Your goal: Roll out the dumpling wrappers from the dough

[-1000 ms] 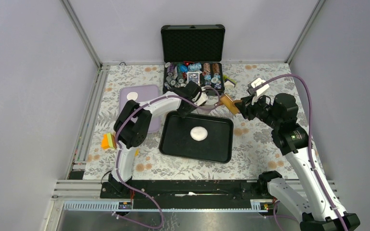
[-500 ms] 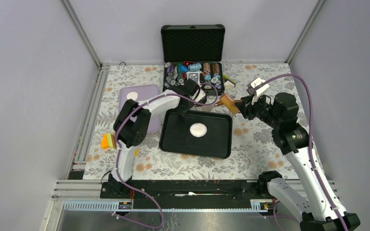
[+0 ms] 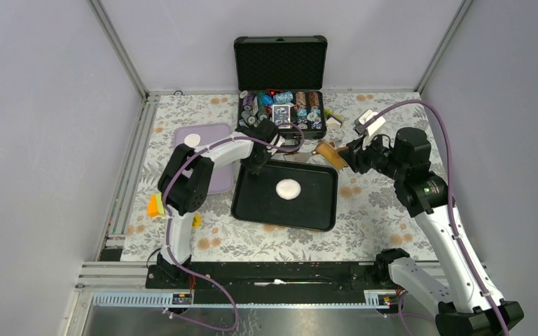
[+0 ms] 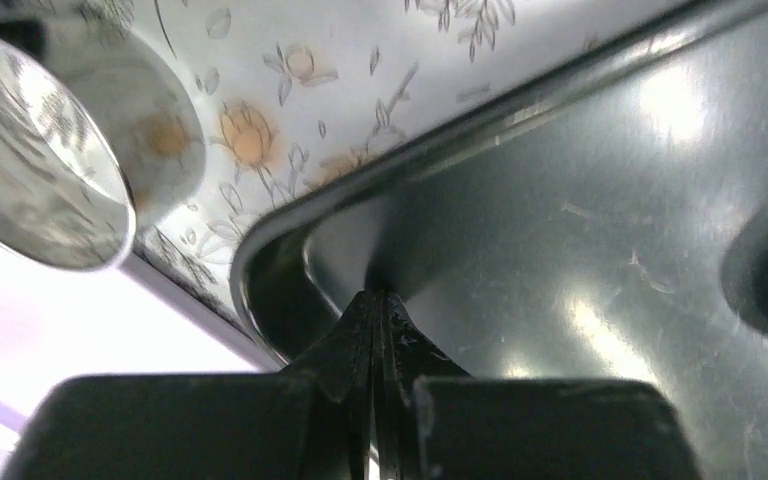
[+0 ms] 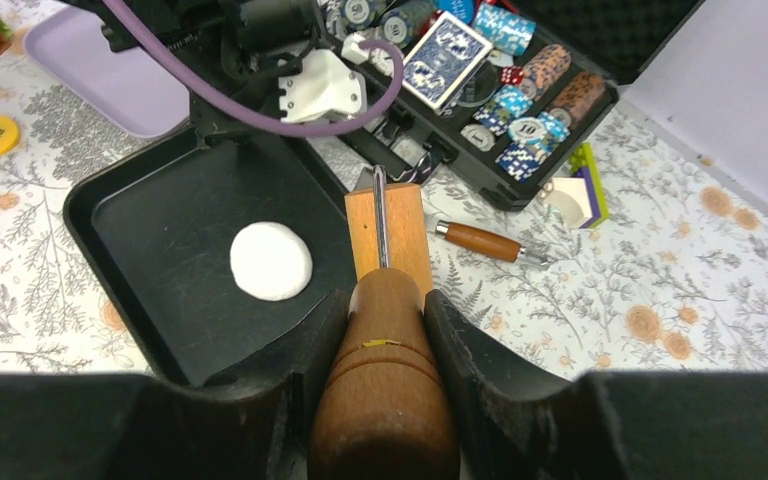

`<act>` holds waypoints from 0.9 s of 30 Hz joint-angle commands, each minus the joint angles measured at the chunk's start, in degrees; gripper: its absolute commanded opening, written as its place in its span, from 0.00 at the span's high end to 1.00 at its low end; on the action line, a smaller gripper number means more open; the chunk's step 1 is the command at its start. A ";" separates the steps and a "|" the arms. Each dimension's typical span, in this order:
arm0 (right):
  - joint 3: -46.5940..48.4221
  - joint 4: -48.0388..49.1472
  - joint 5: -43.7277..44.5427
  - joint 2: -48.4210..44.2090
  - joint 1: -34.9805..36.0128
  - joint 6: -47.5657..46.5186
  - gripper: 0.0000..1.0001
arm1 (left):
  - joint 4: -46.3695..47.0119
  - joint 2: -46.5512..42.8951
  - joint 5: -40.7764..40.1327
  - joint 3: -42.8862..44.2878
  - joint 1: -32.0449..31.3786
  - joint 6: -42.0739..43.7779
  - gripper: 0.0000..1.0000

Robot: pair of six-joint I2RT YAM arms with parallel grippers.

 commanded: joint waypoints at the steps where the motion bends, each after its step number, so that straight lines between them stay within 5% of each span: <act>1: 1.33 1.95 -2.71 0.41 0.19 -0.95 1.00 | -1.19 -5.71 5.02 -4.26 1.07 -4.05 1.00; 12: -1.42 4.69 -2.78 2.02 0.21 -0.17 1.00 | -1.41 -14.07 13.07 -14.23 1.24 -4.70 1.00; 27: -0.35 17.06 10.00 16.25 0.20 7.16 1.00 | -4.62 -25.36 30.08 -25.02 0.96 -0.01 1.00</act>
